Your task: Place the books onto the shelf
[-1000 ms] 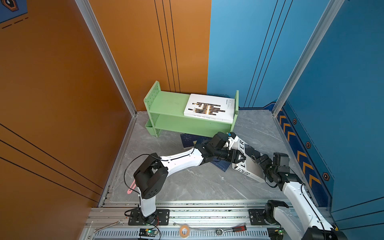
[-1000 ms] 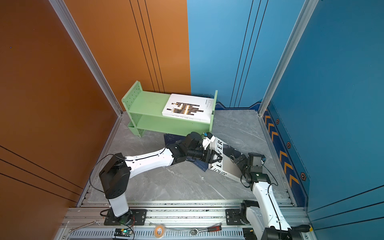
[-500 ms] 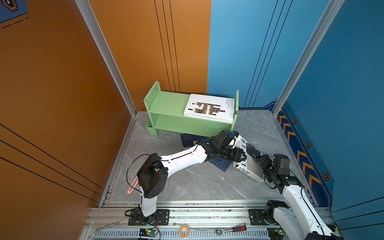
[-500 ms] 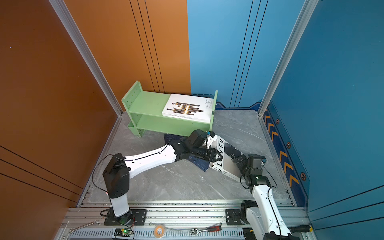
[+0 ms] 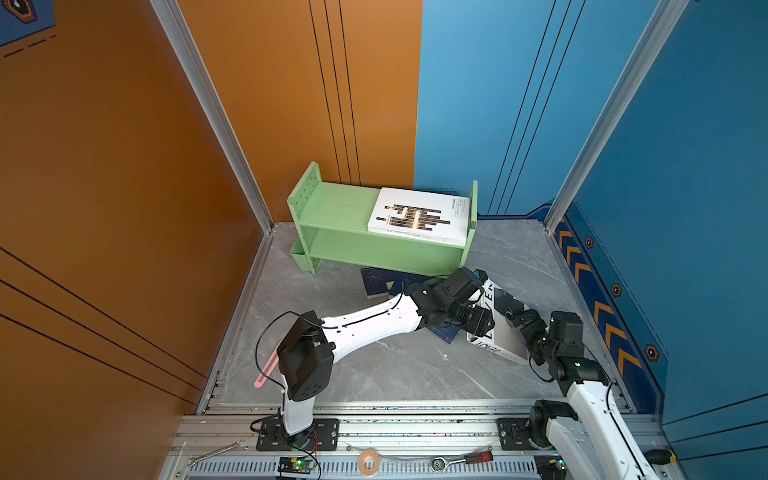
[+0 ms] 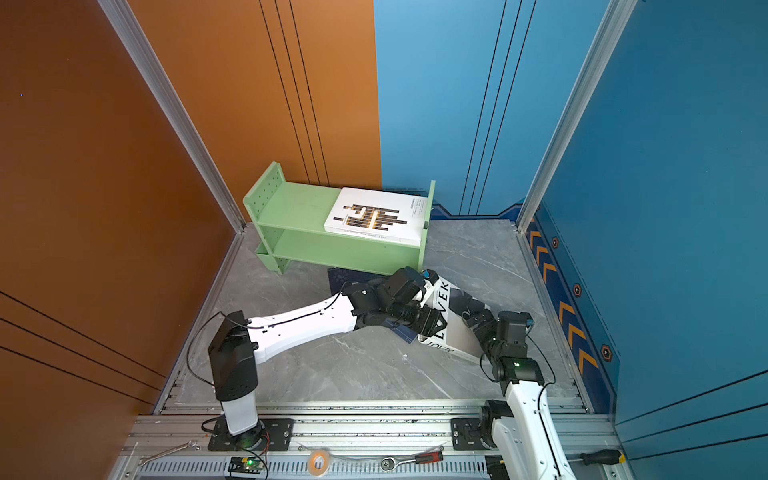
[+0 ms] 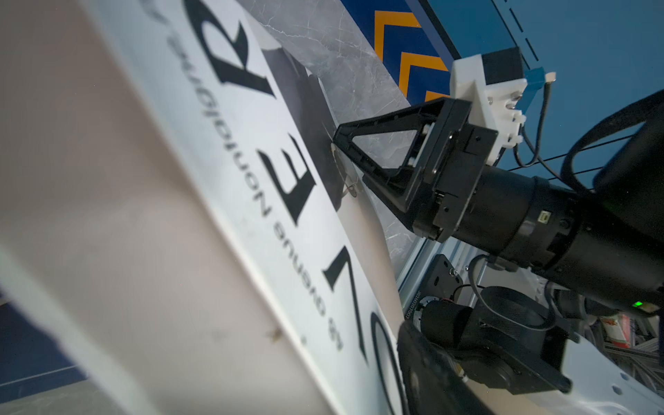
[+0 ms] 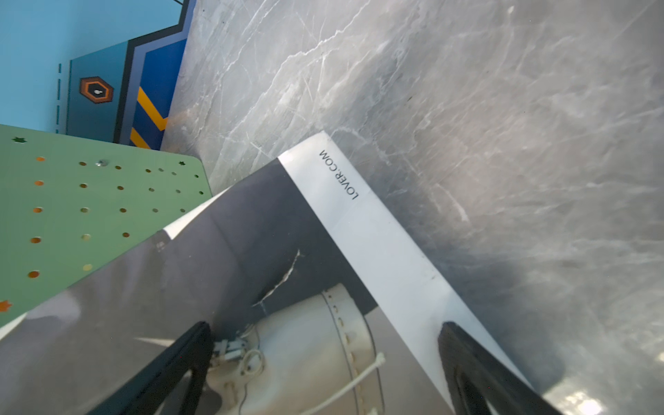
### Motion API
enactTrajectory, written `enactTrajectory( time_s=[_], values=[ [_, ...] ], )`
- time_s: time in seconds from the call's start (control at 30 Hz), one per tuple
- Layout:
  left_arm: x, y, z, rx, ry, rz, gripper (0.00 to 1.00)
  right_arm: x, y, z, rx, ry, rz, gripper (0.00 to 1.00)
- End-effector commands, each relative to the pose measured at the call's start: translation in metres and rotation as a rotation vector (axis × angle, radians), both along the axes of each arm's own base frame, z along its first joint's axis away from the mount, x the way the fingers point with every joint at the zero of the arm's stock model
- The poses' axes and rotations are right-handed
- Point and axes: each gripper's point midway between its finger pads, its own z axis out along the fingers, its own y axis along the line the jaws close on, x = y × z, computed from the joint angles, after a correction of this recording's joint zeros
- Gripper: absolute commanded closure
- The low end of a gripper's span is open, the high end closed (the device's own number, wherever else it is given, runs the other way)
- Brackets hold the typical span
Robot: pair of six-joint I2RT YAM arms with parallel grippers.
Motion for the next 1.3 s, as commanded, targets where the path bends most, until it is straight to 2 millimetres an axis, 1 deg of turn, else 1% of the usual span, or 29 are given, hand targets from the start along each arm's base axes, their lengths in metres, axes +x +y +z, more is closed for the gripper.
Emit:
enactTrajectory(
  time_s=[0.0,0.03,0.13,0.2,0.27,0.33,0.43,0.53,0.63,0.77,0.9,0.97,1.03,1.13,1.27],
  values=[
    [-0.008,-0.008,0.038,-0.042,-0.125,-0.084,0.30,-0.009,0.023,-0.012,0.096,0.031,0.054,0.00],
    [-0.010,-0.009,0.045,-0.057,-0.138,-0.102,0.26,-0.008,0.025,-0.011,0.115,0.020,0.050,0.00],
    [-0.017,-0.014,0.065,-0.101,-0.160,-0.147,0.21,-0.004,0.035,-0.007,0.161,-0.020,0.046,0.00],
    [-0.019,-0.017,0.072,-0.121,-0.158,-0.164,0.19,-0.002,0.042,-0.006,0.183,-0.042,0.045,0.00],
    [-0.019,-0.018,0.074,-0.119,-0.154,-0.165,0.17,-0.002,0.049,-0.008,0.198,-0.048,0.044,0.00],
    [-0.015,-0.019,0.072,-0.099,-0.157,-0.151,0.15,-0.001,0.057,-0.008,0.214,-0.053,0.044,0.00],
    [-0.006,-0.013,0.065,-0.028,-0.180,-0.106,0.15,-0.003,0.063,-0.008,0.221,-0.055,0.029,0.00],
    [0.001,-0.007,0.061,0.026,-0.207,-0.071,0.06,-0.005,0.068,-0.006,0.225,-0.062,0.024,0.00],
    [0.005,-0.005,0.058,0.049,-0.208,-0.052,0.05,-0.007,0.073,-0.007,0.222,-0.056,0.035,0.00],
    [0.008,-0.002,0.052,0.087,-0.222,-0.019,0.07,-0.011,0.076,-0.018,0.207,-0.022,0.044,0.00],
    [0.009,0.006,0.040,0.157,-0.285,0.020,0.08,-0.011,0.077,-0.024,0.210,-0.016,0.042,0.00],
    [0.007,0.008,0.036,0.181,-0.330,0.019,0.06,-0.012,0.076,-0.024,0.203,-0.015,0.039,0.00],
    [0.005,0.006,0.032,0.151,-0.339,0.006,0.05,-0.012,0.075,-0.024,0.199,-0.017,0.036,0.00],
    [0.006,0.007,0.037,0.091,-0.367,0.032,0.04,-0.012,0.074,-0.024,0.191,-0.015,0.033,0.00],
    [0.018,0.021,0.039,0.076,-0.439,0.128,0.04,-0.012,0.074,-0.025,0.192,-0.013,0.033,0.00]
  ],
)
